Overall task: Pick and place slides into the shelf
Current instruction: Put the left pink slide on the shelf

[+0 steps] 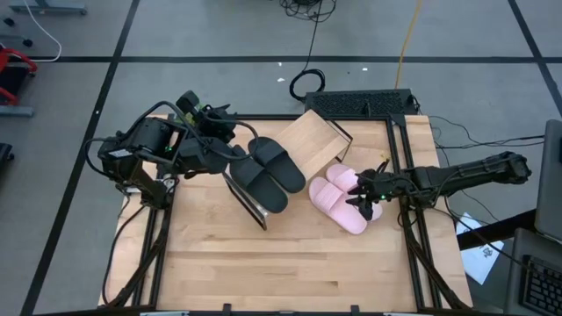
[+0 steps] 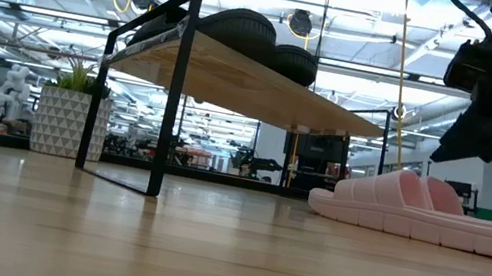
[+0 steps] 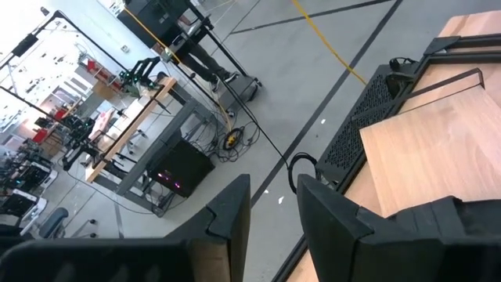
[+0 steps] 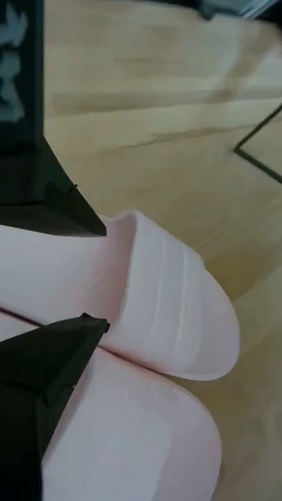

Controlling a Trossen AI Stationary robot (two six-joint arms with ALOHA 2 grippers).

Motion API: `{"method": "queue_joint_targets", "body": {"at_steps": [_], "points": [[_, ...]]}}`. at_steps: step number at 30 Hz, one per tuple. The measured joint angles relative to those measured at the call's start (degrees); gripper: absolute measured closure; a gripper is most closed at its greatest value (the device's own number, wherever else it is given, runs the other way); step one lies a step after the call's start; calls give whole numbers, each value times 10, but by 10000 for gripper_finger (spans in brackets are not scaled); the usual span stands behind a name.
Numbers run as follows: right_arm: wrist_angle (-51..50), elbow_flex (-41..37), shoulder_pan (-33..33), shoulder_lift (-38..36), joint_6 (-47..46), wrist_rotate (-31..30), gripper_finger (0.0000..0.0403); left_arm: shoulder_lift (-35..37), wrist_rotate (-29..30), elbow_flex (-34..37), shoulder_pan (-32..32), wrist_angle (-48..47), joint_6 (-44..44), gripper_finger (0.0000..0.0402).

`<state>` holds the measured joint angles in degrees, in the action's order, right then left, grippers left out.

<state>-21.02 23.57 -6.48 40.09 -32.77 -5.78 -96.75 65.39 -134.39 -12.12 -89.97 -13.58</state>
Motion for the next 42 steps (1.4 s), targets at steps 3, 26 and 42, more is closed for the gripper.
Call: {"method": "queue_joint_targets", "body": {"at_steps": [3,26,42], "points": [[7,0,0,16,30,0,234,0,0,0,0,0,0,289],[53,48,20,166,187,-1,234,0,0,0,0,0,0,289],[-32,103,28,181,254,-32,234,0,1,0,0,1,0,289]]}}
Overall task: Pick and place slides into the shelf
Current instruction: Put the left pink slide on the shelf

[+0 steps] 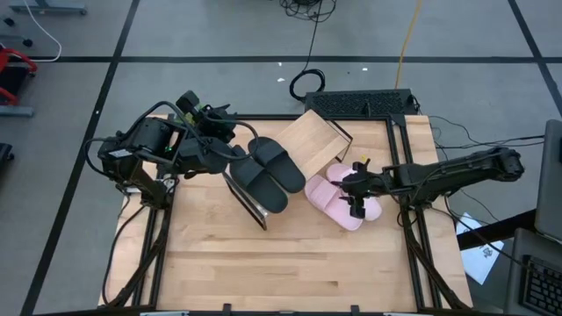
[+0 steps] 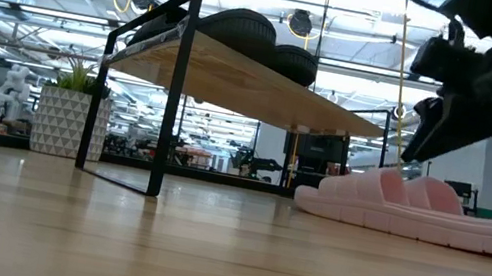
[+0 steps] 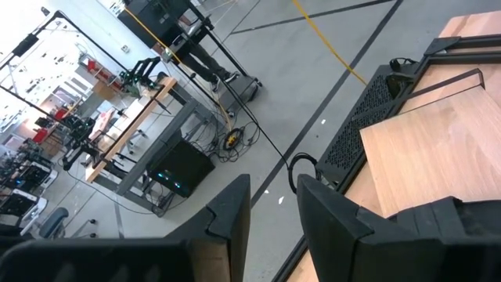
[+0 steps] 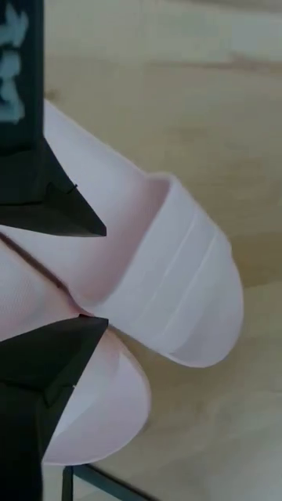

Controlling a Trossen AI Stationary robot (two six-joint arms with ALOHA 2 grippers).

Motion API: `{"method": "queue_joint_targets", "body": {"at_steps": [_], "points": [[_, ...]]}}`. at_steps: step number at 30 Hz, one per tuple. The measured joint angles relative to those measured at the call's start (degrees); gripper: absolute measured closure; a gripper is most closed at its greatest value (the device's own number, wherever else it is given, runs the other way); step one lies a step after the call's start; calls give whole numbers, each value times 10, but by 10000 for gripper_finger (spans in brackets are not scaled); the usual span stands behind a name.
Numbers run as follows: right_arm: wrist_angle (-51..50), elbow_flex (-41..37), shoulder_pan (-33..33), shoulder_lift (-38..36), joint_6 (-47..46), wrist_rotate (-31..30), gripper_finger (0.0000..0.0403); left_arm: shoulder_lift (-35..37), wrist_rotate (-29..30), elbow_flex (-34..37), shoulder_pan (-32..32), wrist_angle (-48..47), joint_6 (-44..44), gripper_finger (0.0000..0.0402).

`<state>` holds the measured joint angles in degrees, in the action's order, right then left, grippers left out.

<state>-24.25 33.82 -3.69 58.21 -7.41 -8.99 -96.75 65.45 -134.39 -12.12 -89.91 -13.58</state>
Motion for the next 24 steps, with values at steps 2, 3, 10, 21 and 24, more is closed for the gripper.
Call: {"method": "queue_joint_targets", "body": {"at_steps": [2,3,10,21,24], "points": [[3,0,6,11,10,0,234,0,0,0,0,0,0,289],[7,0,10,16,13,0,234,0,0,0,0,0,0,289],[44,0,31,47,39,0,234,0,-1,0,0,0,3,289],[45,0,38,74,49,1,234,0,-7,0,0,0,14,289],[48,0,38,74,51,-5,234,0,-9,0,0,0,14,289]]}}
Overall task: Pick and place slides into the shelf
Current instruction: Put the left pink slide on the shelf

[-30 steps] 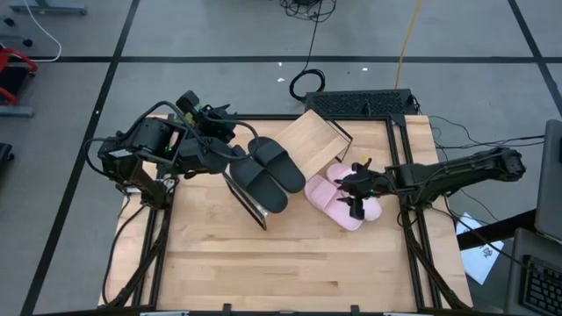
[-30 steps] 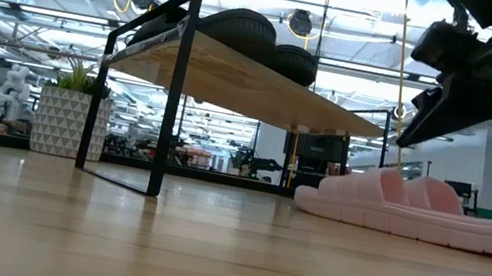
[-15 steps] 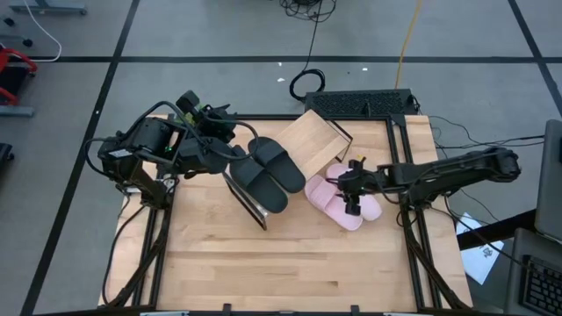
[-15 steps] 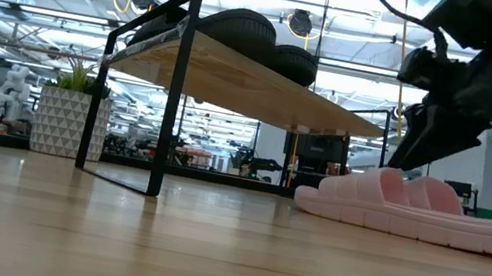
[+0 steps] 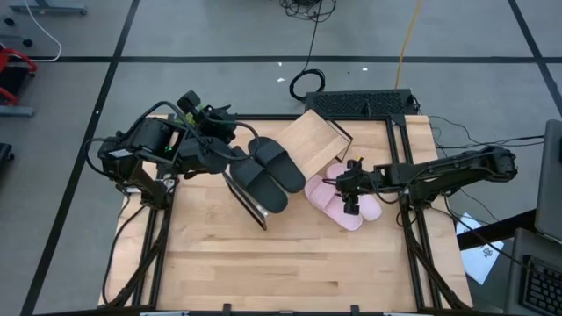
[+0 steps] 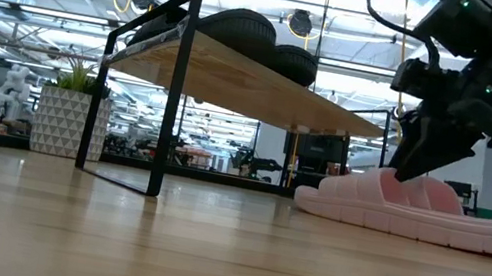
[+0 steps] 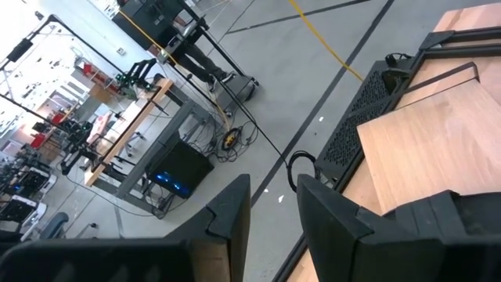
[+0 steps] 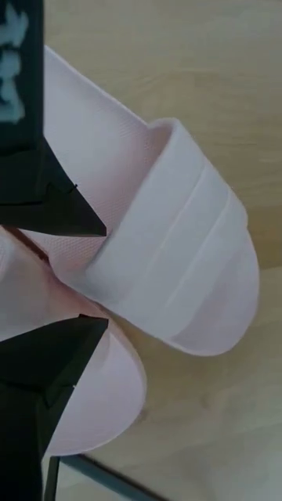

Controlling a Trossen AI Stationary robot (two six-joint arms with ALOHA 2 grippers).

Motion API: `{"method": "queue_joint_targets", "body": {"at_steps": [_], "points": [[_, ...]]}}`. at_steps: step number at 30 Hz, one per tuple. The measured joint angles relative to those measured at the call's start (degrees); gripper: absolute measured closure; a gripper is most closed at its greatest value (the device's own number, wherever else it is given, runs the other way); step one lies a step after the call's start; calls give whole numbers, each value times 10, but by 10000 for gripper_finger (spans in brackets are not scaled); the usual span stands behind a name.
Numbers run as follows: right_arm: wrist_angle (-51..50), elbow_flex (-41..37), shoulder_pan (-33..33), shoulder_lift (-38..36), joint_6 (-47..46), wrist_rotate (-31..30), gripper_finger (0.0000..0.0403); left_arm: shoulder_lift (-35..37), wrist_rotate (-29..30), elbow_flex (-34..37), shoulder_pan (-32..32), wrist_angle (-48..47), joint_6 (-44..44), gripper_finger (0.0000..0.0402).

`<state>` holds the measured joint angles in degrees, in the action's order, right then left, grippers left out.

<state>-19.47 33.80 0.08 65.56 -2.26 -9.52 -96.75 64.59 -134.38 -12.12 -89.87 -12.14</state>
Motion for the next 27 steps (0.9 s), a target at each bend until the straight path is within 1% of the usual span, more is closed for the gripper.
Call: {"method": "queue_joint_targets", "body": {"at_steps": [4,15,19,22,24,27], "points": [[0,0,0,0,2,-26,234,0,-1,0,0,0,0,289],[28,0,7,47,11,-28,234,0,-1,0,0,0,4,289],[46,0,7,67,7,-43,241,0,-1,0,0,0,5,289],[52,0,7,78,-4,-51,270,0,-1,0,0,0,5,289],[52,0,7,83,-13,-58,304,0,-1,0,0,0,5,289],[51,0,6,80,-16,-57,369,0,-1,0,0,0,5,289]]}}
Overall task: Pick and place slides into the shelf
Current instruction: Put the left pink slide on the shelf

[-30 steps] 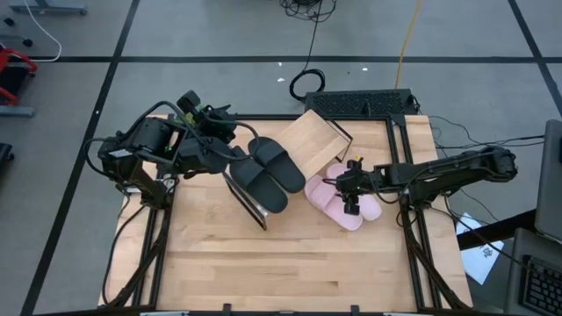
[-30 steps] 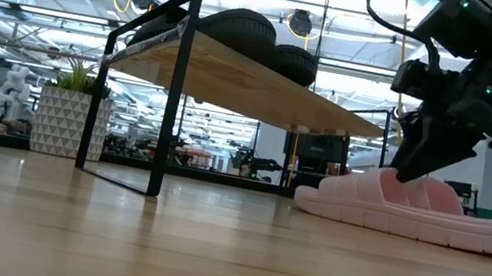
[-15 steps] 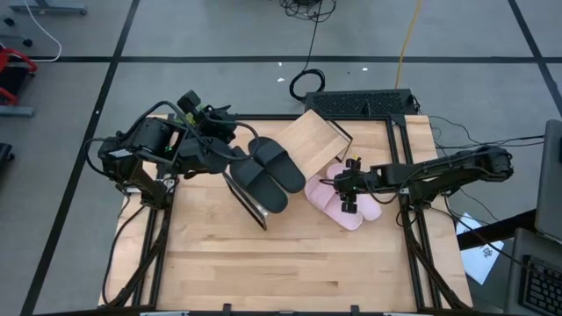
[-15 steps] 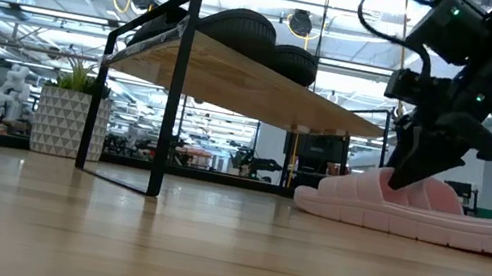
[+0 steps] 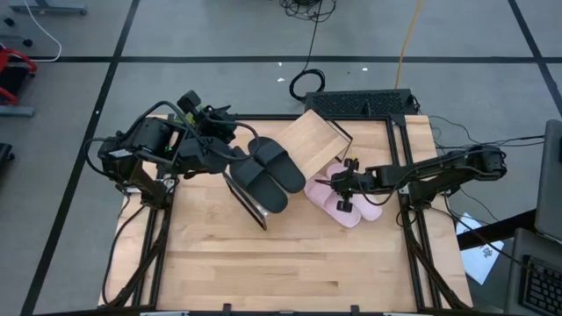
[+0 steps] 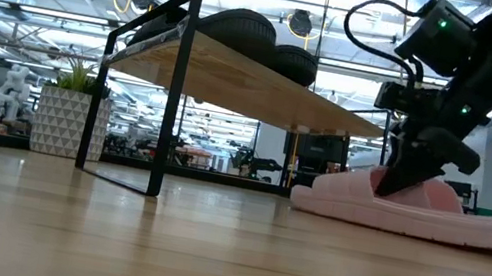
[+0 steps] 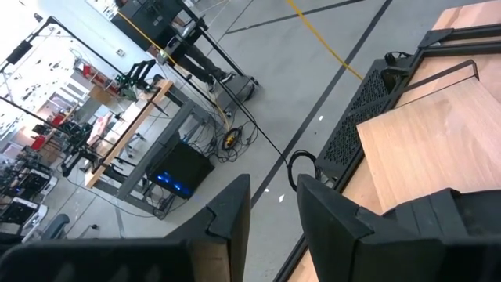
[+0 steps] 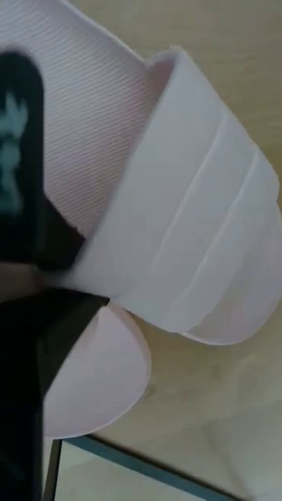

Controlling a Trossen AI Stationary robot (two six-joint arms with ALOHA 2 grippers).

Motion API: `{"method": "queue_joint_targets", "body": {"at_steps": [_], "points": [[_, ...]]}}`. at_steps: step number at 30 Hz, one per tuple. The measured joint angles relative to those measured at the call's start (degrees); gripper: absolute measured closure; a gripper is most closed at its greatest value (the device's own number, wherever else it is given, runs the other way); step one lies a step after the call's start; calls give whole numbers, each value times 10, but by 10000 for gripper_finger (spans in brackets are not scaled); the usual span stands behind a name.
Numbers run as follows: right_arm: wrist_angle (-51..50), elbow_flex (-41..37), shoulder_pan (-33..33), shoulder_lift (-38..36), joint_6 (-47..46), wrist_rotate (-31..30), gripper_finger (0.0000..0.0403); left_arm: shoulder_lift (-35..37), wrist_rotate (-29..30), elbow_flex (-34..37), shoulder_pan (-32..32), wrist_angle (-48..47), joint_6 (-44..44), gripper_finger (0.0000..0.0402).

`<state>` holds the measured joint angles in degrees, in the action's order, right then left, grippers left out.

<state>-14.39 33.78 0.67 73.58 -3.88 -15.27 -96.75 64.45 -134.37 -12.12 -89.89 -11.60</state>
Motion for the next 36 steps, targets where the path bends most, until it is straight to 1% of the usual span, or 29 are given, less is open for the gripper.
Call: {"method": "queue_joint_targets", "body": {"at_steps": [1,2,6,10,15,18,24,28,33,35,36], "points": [[-2,0,-2,-2,0,1,384,0,0,0,0,0,0,289],[-4,0,-4,-7,0,3,390,0,0,0,0,0,0,289],[-16,0,-11,-29,-24,9,391,0,0,0,0,0,-1,289],[-13,-1,-24,-64,-41,48,397,0,0,0,0,1,-6,289],[-15,-1,-43,-115,-99,52,399,0,0,0,0,2,-17,289],[-21,0,-57,-148,-144,65,400,0,0,0,0,2,-21,289],[-97,4,-90,-203,-263,70,401,0,0,0,0,2,-24,289],[-179,47,-118,-219,-323,82,401,0,0,0,0,2,-24,289],[-255,138,-144,-225,-349,80,402,0,1,0,2,2,-24,289],[-269,182,-149,-225,-349,68,402,0,0,0,2,2,-23,289],[-270,203,-151,-225,-345,50,402,0,0,0,2,2,-22,289]]}}
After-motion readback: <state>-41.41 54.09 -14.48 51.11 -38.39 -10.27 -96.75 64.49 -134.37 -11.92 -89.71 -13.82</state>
